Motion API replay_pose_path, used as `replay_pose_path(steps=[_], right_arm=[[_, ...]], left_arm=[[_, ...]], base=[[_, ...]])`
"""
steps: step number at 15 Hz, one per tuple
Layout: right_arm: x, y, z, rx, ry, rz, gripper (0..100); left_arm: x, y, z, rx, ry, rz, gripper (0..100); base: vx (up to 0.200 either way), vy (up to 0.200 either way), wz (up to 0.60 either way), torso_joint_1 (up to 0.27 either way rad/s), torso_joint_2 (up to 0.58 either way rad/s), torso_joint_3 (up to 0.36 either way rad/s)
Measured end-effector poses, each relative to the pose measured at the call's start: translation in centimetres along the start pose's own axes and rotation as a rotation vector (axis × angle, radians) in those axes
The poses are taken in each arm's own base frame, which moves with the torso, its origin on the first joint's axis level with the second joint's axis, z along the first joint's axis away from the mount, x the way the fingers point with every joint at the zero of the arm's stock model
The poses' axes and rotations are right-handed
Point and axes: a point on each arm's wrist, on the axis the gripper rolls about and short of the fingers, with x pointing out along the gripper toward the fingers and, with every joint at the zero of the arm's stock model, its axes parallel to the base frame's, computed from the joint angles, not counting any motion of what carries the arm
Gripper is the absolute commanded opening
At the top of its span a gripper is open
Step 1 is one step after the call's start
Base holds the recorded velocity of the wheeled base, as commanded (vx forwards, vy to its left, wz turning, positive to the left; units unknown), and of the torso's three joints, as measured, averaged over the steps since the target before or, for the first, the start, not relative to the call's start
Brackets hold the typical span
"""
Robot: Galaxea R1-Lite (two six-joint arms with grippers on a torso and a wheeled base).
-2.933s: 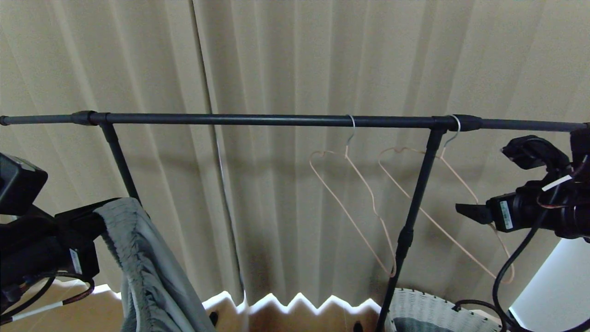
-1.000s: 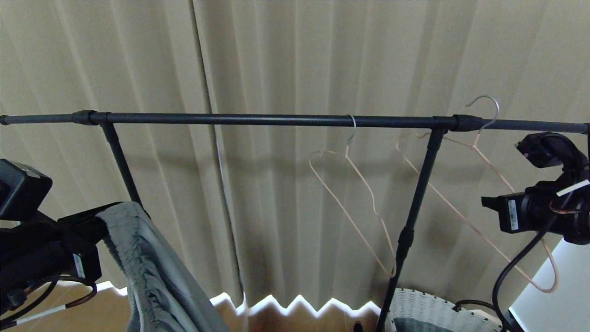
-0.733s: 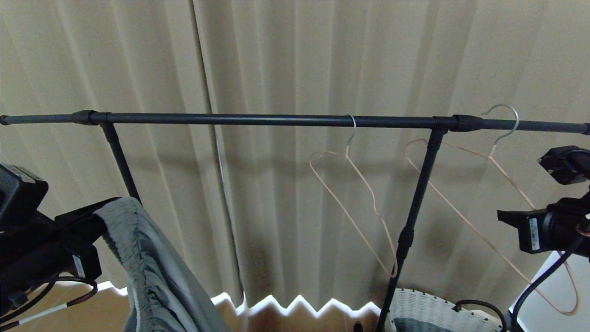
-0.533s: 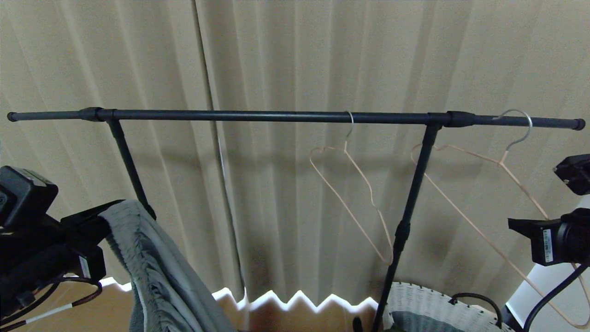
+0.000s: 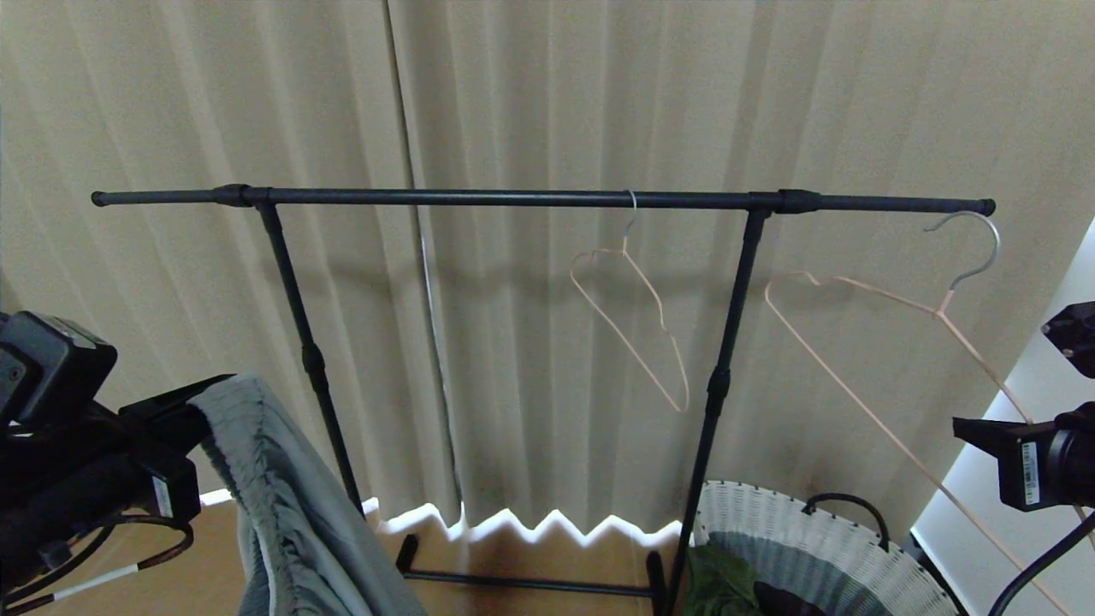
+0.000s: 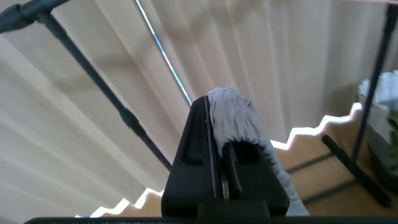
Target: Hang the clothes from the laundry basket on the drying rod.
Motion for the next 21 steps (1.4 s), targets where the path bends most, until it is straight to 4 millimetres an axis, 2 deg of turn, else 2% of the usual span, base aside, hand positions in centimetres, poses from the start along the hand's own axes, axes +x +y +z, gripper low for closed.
replay_pose_path(steps=[2, 9, 21], right_arm=[[-0.02, -0.01, -0.16, -0.002, 0.003, 0.000, 0], [-0.04, 0.00, -0.47, -0.004, 0.011, 0.001, 0], [-0.15, -0.01, -0.66, -0.002, 0.012, 0.002, 0]], left_arm=[[0.05, -0.01, -0.03, 0.000, 0.002, -0.001, 0], [0.03, -0.07, -0.22, -0.002, 0.009, -0.003, 0], [0.03, -0.02, -0.19, -0.002, 0.008, -0.001, 0]], base=[[-0.200, 0.000, 0.00, 0.000, 0.00, 0.000], [0.000, 0.000, 0.00, 0.000, 0.00, 0.000], [0.000, 0.200, 0.00, 0.002, 0.00, 0.002]])
